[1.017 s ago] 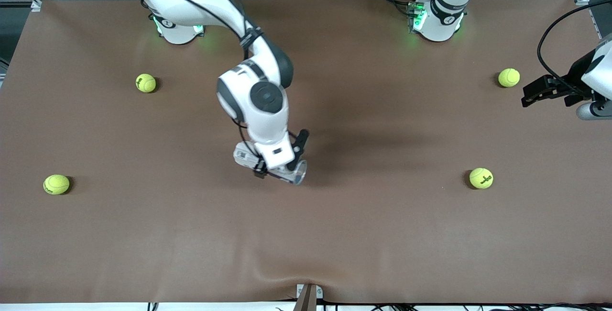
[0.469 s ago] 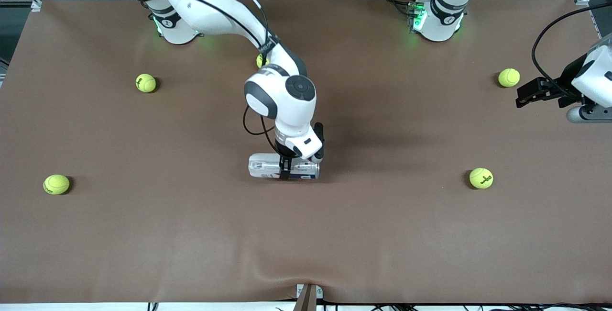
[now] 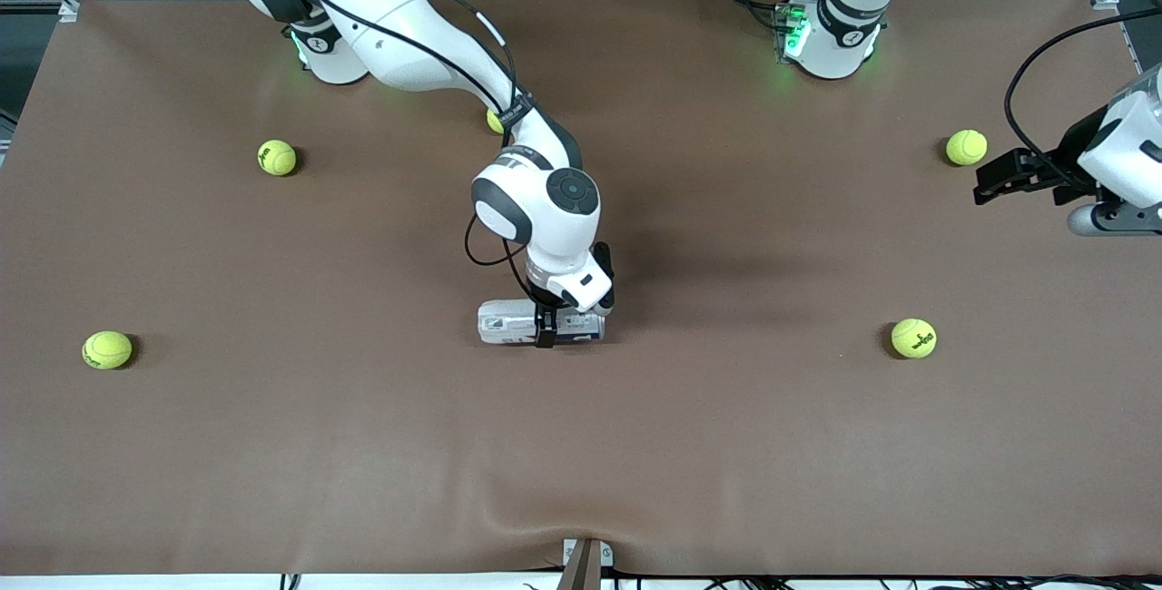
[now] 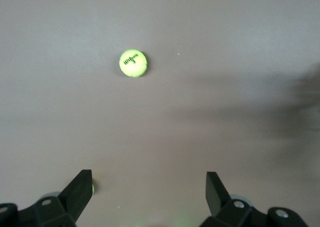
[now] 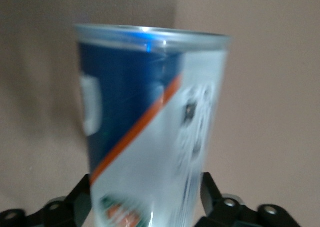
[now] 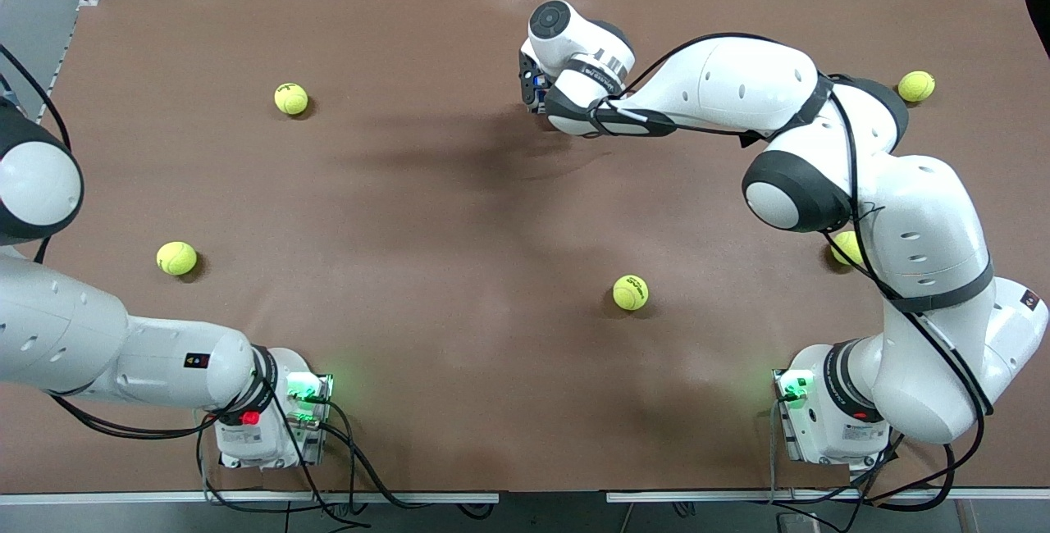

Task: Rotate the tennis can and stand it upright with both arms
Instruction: 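Lower the can onto the table and open the right gripper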

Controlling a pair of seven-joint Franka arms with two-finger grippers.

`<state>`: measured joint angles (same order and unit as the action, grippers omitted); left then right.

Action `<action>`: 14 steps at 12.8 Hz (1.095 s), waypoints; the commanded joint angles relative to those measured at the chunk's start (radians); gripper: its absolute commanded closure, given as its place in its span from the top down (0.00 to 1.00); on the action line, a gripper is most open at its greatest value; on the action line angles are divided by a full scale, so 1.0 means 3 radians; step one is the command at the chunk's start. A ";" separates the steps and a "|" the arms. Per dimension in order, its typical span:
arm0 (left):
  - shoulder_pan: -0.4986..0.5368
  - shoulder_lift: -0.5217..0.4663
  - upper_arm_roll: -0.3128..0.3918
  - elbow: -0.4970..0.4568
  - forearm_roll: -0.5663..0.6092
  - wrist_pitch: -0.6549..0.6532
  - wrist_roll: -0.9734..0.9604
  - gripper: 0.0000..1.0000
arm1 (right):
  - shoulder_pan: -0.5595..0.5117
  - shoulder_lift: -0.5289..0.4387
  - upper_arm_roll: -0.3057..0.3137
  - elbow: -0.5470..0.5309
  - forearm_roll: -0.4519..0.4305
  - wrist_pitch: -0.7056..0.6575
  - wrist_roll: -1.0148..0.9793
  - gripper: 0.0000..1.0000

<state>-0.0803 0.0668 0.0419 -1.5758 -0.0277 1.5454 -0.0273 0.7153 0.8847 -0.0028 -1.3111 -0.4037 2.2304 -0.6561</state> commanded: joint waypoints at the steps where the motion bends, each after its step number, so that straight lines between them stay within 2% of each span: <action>1: 0.0032 0.0074 0.0004 0.0037 -0.0163 -0.0079 0.0086 1.00 | 0.0019 -0.0004 -0.0006 -0.0058 -0.0035 0.0092 -0.0007 1.00; 4: 0.0002 0.0125 0.0004 0.0032 -0.0169 -0.0089 0.0086 1.00 | 0.0019 -0.0055 0.0004 -0.0063 -0.0035 0.0031 -0.0012 1.00; 5: -0.0008 0.0171 -0.0001 0.0037 -0.0204 -0.0135 0.0086 1.00 | 0.0014 -0.0096 0.0065 -0.0063 -0.0035 -0.0065 -0.0017 1.00; 7: 0.0007 0.0263 -0.0002 0.0037 -0.0448 -0.0150 0.0086 1.00 | 0.0004 -0.0162 0.0173 -0.0058 -0.0035 -0.0219 -0.0007 1.00; 10: 0.0027 0.0335 -0.0002 0.0047 -0.0710 -0.0150 0.0137 1.00 | -0.0002 -0.0310 0.0188 -0.0048 0.0000 -0.0332 -0.0007 1.00; 13: 0.0022 0.0518 -0.0002 0.0047 -0.1123 -0.0150 0.0147 1.00 | -0.0088 -0.0591 0.0148 -0.0043 0.0694 -0.0618 -0.0007 1.00; 14: 0.0017 0.0585 -0.0002 0.0047 -0.1246 -0.0140 0.0157 1.00 | -0.0205 -0.0693 0.0148 -0.0048 0.0833 -0.0720 -0.0002 1.00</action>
<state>-0.0787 0.2044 0.0415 -1.5781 -0.3420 1.5154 -0.0028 0.7079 0.7500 0.0351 -1.2998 -0.2345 2.0625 -0.6532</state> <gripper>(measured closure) 0.000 0.000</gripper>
